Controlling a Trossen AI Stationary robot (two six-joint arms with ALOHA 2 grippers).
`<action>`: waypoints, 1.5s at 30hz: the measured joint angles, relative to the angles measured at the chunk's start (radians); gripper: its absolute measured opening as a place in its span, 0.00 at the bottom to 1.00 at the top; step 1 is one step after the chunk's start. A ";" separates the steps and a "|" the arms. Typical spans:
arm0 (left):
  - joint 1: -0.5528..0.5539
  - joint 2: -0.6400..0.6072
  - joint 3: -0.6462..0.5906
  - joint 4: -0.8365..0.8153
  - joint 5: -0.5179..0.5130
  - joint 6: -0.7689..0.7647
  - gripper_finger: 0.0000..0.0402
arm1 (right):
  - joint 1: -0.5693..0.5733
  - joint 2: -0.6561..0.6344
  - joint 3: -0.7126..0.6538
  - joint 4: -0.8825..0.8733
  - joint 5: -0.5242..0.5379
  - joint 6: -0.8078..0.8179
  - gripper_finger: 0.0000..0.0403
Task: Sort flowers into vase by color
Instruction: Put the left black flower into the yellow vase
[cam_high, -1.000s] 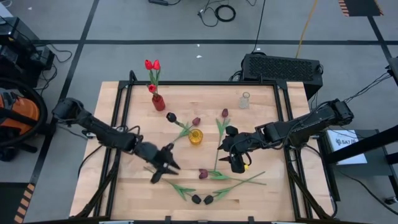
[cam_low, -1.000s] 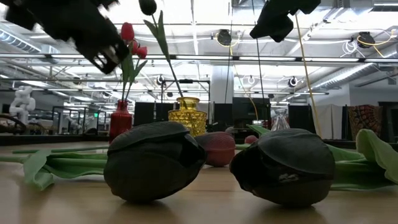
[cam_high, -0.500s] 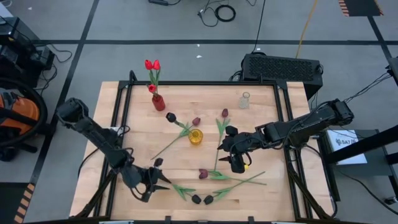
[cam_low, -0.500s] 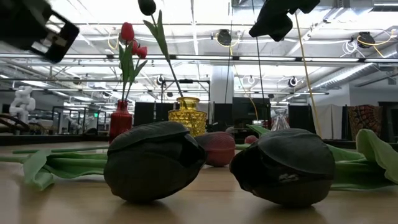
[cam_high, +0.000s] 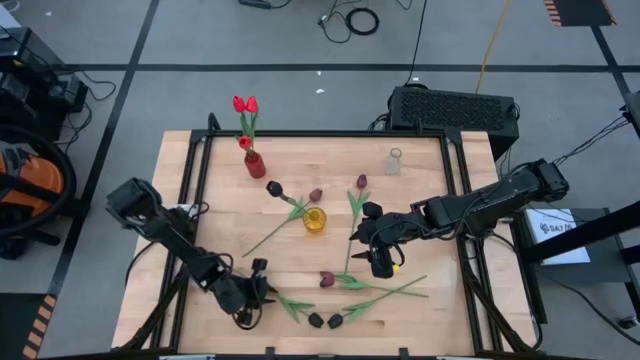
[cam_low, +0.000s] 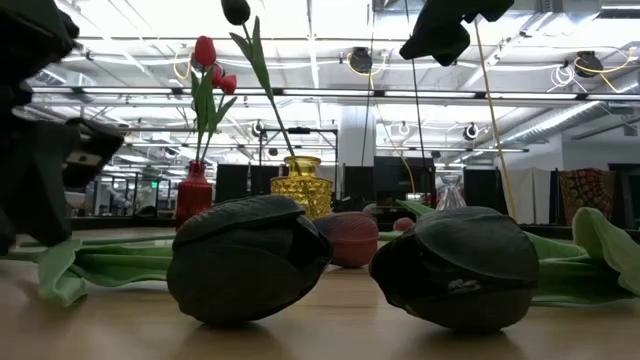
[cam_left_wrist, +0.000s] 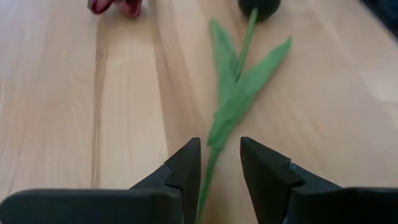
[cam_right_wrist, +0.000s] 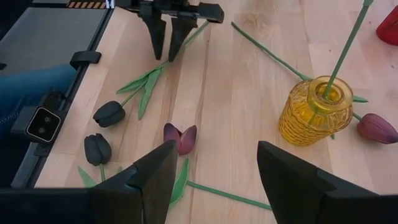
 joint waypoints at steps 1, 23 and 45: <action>0.004 0.006 0.000 -0.001 0.000 0.001 0.28 | 0.000 0.000 0.000 0.000 0.000 0.000 0.53; 0.049 0.021 0.009 -0.038 0.079 0.051 0.02 | 0.000 0.000 0.000 0.001 0.001 -0.002 0.53; 0.055 -0.357 0.137 0.360 -0.201 0.767 0.02 | 0.000 0.025 0.000 0.302 0.104 -0.127 0.53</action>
